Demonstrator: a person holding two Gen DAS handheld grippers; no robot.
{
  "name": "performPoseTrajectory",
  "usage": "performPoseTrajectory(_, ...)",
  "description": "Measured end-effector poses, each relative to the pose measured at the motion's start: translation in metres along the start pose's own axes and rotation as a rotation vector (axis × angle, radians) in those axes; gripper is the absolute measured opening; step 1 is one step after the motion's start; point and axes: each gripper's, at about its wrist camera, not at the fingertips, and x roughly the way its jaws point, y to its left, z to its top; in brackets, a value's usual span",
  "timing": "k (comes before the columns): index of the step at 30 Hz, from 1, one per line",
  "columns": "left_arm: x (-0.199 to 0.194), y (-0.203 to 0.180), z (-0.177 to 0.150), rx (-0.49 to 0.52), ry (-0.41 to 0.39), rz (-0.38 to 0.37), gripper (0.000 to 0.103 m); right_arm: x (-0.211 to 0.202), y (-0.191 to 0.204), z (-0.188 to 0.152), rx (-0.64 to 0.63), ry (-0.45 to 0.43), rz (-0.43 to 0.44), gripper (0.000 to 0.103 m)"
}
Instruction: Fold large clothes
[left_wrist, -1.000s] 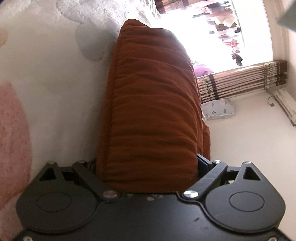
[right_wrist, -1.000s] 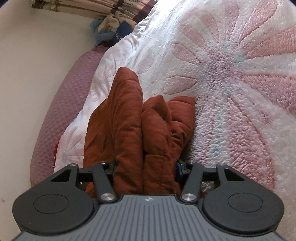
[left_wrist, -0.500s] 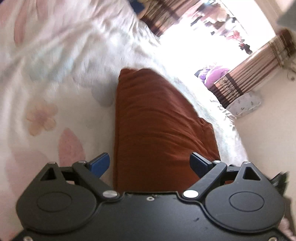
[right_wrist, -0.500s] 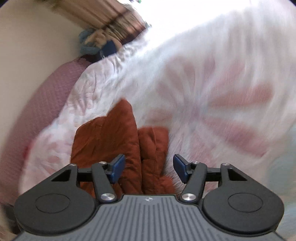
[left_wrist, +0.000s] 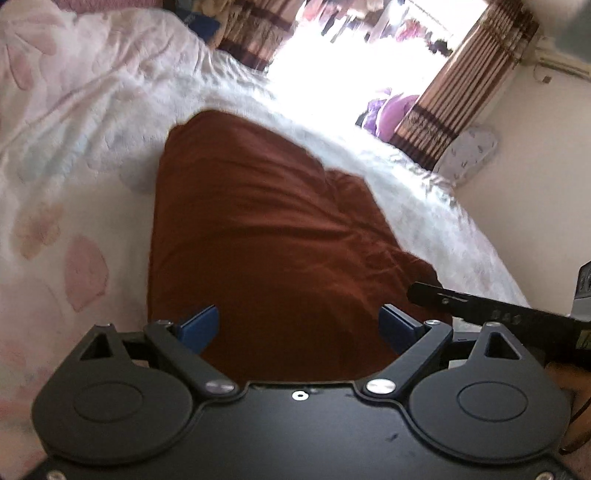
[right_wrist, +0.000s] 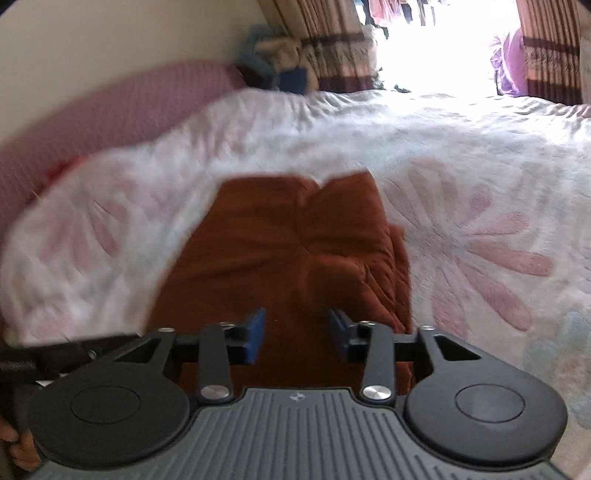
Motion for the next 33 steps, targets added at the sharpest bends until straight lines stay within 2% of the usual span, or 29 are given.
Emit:
performPoseTrajectory(2, 0.012, 0.004, -0.003, -0.016, 0.031, 0.007, 0.094, 0.007, 0.0, -0.004, -0.012, 0.026, -0.038, 0.035)
performPoseTrajectory(7, 0.042, 0.008, -0.011, 0.022, 0.069, 0.055, 0.094, 0.027, -0.003, -0.014, -0.001, 0.075, -0.033, 0.033)
performPoseTrajectory(15, 0.052, 0.013, -0.014, 0.044, 0.087, 0.076, 0.094, 0.036, -0.008, -0.021, 0.029, 0.103, -0.021, 0.033)
performPoseTrajectory(20, 0.019, -0.004, -0.009, 0.033, 0.021, 0.072, 0.094, 0.015, -0.002, -0.014, 0.024, 0.081, -0.029, 0.033)
performPoseTrajectory(24, -0.018, -0.027, -0.017, 0.045, 0.002, 0.118, 0.093, -0.019, 0.009, -0.01, 0.003, 0.05, -0.037, 0.036)
performPoseTrajectory(26, -0.035, -0.038, -0.024, 0.055, 0.003, 0.14, 0.095, -0.039, 0.014, -0.011, 0.007, 0.036, -0.041, 0.04)
performPoseTrajectory(29, -0.061, -0.052, -0.037, 0.042, 0.006, 0.16, 0.095, -0.067, 0.021, -0.017, 0.018, 0.032, -0.047, 0.055)
performPoseTrajectory(33, -0.091, -0.067, -0.049, 0.023, 0.013, 0.196, 0.095, -0.106, 0.031, -0.03, 0.007, 0.027, -0.07, 0.066)
